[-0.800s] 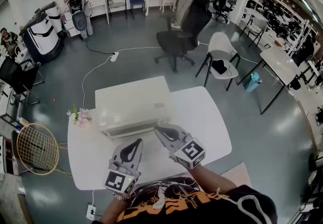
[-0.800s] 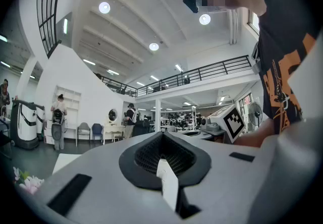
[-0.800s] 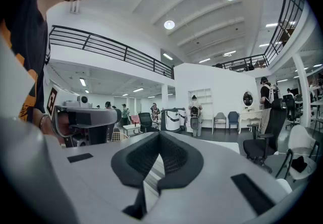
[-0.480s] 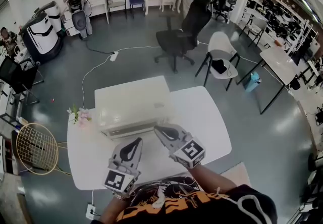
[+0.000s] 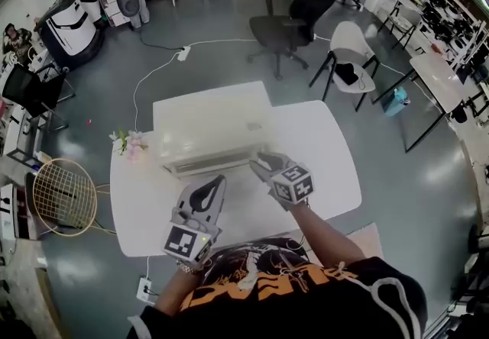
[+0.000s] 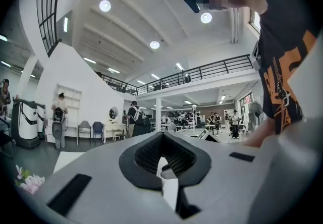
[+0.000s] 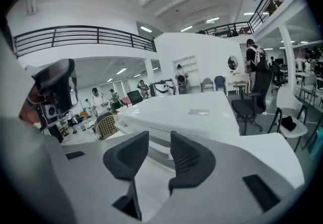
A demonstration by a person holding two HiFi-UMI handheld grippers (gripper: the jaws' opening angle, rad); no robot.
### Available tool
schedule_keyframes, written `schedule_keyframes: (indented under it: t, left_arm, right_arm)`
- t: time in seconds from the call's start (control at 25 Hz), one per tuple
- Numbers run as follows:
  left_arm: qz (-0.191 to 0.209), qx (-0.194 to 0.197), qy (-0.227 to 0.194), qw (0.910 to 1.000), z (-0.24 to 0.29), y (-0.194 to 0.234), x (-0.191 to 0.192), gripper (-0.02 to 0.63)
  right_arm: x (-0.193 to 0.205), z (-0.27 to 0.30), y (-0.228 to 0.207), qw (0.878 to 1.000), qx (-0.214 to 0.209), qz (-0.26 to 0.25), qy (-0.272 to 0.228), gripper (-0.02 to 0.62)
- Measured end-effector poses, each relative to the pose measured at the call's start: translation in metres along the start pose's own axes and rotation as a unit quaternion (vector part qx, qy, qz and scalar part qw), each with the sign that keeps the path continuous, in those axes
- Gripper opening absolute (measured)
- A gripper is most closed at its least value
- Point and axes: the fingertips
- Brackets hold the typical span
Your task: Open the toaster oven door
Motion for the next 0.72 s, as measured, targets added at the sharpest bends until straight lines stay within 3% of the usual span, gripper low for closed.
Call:
schedule_keyframes:
  t: [0.44, 0.72]
  left_arm:
    - [-0.001, -0.018, 0.018, 0.9997, -0.004, 0.013, 0.003, 0.021]
    - [-0.011, -0.024, 0.038, 0.9989, -0.005, 0.017, 0.027, 0.021]
  right_arm:
    - [0.003, 0.024, -0.026, 0.999, 0.036, 0.005, 0.022, 0.118]
    - [0.008, 0.039, -0.042, 0.997, 0.062, 0.025, 0.028, 0.123]
Point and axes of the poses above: the fingertips, and each gripper's own axes: z forward along the fingers, y to its left, x out of its underside, and after that the axes turned 7 degrees about z, right-handed
